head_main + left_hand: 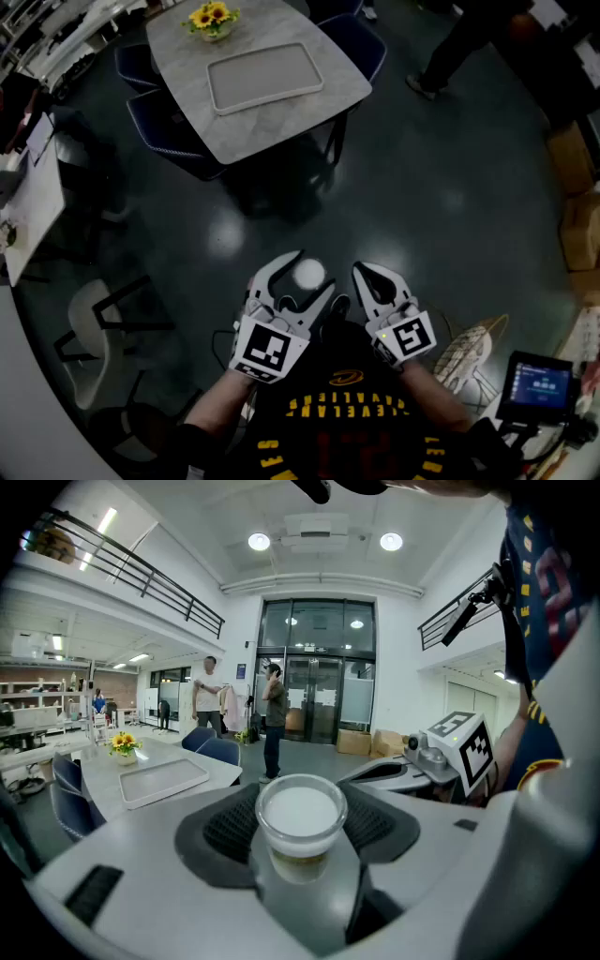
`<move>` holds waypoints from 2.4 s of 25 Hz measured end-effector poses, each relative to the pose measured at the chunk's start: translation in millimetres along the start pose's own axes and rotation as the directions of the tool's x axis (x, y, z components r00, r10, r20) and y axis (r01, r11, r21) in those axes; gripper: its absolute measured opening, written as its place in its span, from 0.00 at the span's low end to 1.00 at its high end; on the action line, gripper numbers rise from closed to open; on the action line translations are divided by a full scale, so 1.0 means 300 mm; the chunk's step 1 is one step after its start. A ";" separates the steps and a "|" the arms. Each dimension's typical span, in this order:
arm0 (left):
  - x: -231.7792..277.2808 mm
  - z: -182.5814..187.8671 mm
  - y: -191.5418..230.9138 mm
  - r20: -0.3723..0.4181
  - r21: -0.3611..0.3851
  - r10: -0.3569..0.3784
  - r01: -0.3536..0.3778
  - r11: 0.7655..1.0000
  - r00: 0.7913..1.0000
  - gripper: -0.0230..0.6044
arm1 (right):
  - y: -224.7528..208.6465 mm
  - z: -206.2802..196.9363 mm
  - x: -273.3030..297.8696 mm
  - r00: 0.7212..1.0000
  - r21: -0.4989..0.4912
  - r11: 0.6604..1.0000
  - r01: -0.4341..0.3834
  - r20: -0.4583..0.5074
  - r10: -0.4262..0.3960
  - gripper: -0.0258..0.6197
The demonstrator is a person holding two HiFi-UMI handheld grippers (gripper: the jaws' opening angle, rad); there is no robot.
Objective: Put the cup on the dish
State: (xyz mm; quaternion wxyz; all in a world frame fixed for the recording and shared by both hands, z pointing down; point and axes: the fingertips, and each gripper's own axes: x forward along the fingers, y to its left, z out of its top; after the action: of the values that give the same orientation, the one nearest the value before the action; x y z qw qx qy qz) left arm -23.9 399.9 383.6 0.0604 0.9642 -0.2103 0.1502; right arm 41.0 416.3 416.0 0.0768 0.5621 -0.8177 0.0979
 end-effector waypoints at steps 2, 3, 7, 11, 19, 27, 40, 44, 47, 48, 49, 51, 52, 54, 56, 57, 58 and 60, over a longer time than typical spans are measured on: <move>-0.012 0.016 -0.044 0.000 0.020 -0.003 0.003 1.000 1.000 0.47 | 0.013 0.001 -0.037 1.000 0.005 1.000 -0.012 0.004 0.012 0.05; -0.016 0.024 -0.067 0.001 0.028 -0.004 0.004 1.000 1.000 0.47 | 0.016 0.002 -0.058 1.000 0.006 1.000 -0.016 0.007 0.016 0.05; -0.030 0.086 -0.165 0.003 0.059 -0.005 0.005 0.998 1.000 0.47 | 0.018 0.039 -0.166 0.999 0.000 0.999 -0.036 0.033 0.036 0.05; -0.025 0.161 -0.267 -0.003 0.075 -0.023 0.023 0.997 1.000 0.47 | 0.027 0.096 -0.276 0.989 -0.003 0.992 -0.123 0.077 0.123 0.05; 0.026 0.189 -0.338 -0.069 0.107 -0.009 0.016 0.994 0.998 0.47 | 0.106 0.071 -0.291 0.944 -0.114 0.940 -0.323 0.029 0.328 0.41; 0.005 0.189 -0.232 -0.054 0.091 -0.025 0.030 0.995 0.998 0.47 | 0.180 0.103 -0.127 0.940 -0.107 0.937 -0.332 0.044 0.338 0.41; -0.018 0.155 0.032 -0.024 0.103 -0.100 0.102 0.989 0.995 0.47 | 0.232 0.129 0.166 0.964 -0.070 0.965 -0.252 0.074 0.257 0.41; -0.032 0.158 0.057 -0.028 0.090 -0.106 0.108 0.990 0.994 0.47 | 0.248 0.139 0.187 0.963 -0.058 0.965 -0.257 0.061 0.261 0.41; -0.033 0.167 0.087 -0.026 0.080 -0.106 0.108 0.991 0.994 0.47 | 0.249 0.153 0.213 0.964 -0.058 0.965 -0.256 0.060 0.259 0.41; -0.038 0.170 0.096 -0.024 0.080 -0.105 0.107 0.991 0.994 0.47 | 0.254 0.159 0.220 0.963 -0.056 0.965 -0.258 0.062 0.261 0.41; -0.044 0.173 0.103 -0.023 0.080 -0.103 0.105 0.991 0.994 0.47 | 0.261 0.164 0.226 0.962 -0.055 0.964 -0.262 0.063 0.265 0.41; -0.057 0.179 0.116 -0.018 0.081 -0.097 0.098 0.992 0.995 0.47 | 0.273 0.173 0.237 0.959 -0.058 0.961 -0.271 0.066 0.274 0.41; -0.063 0.182 0.123 -0.015 0.081 -0.092 0.093 0.992 0.996 0.47 | 0.279 0.178 0.243 0.958 -0.061 0.959 -0.276 0.067 0.280 0.41; -0.074 0.189 0.141 -0.007 0.079 -0.081 0.081 0.994 0.997 0.47 | 0.290 0.191 0.258 0.955 -0.066 0.956 -0.286 0.068 0.290 0.41; -0.091 0.199 0.161 0.004 0.073 -0.070 0.070 0.995 0.998 0.47 | 0.305 0.206 0.273 0.952 -0.072 0.953 -0.294 0.066 0.299 0.41; -0.102 0.205 0.170 0.010 0.070 -0.066 0.065 0.995 0.998 0.47 | 0.315 0.216 0.279 0.951 -0.076 0.952 -0.298 0.064 0.302 0.41; -0.113 0.210 0.179 0.016 0.069 -0.062 0.060 0.996 0.998 0.47 | 0.325 0.229 0.286 0.950 -0.080 0.950 -0.300 0.063 0.306 0.41; -0.109 0.219 0.198 0.021 0.071 -0.053 0.051 0.996 0.998 0.47 | 0.322 0.249 0.304 0.947 -0.085 0.948 -0.308 0.065 0.313 0.41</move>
State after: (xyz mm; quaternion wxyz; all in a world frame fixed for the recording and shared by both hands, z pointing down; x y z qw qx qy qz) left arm -59.9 347.0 314.2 0.0279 0.9725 -0.1803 0.1450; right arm -83.0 349.2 357.8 0.0493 0.4265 -0.9014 0.0566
